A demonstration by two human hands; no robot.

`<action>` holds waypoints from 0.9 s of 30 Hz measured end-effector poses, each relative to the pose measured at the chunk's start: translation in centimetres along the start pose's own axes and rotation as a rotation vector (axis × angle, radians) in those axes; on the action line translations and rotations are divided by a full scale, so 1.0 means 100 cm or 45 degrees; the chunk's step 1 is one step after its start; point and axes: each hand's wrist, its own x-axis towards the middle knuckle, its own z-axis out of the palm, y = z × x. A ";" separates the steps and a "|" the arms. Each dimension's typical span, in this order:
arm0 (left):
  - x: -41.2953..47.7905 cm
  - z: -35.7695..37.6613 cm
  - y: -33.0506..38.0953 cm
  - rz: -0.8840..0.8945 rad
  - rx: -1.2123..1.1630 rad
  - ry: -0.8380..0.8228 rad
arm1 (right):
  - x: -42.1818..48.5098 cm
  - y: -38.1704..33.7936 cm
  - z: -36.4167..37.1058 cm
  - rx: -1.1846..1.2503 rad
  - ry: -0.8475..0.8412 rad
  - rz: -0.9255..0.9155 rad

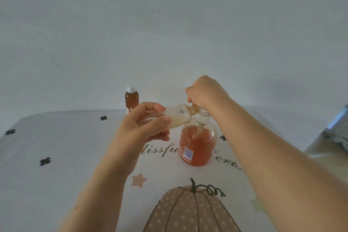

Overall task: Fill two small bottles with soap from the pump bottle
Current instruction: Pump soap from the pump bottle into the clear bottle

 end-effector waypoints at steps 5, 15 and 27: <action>-0.002 0.005 0.003 0.025 -0.024 -0.011 | 0.001 -0.005 -0.012 -0.046 -0.001 -0.024; 0.000 0.002 0.000 -0.024 -0.018 -0.022 | 0.001 -0.004 -0.004 -0.009 -0.035 0.040; -0.002 0.003 0.002 0.007 -0.007 -0.014 | -0.004 -0.005 -0.009 -0.008 0.027 -0.036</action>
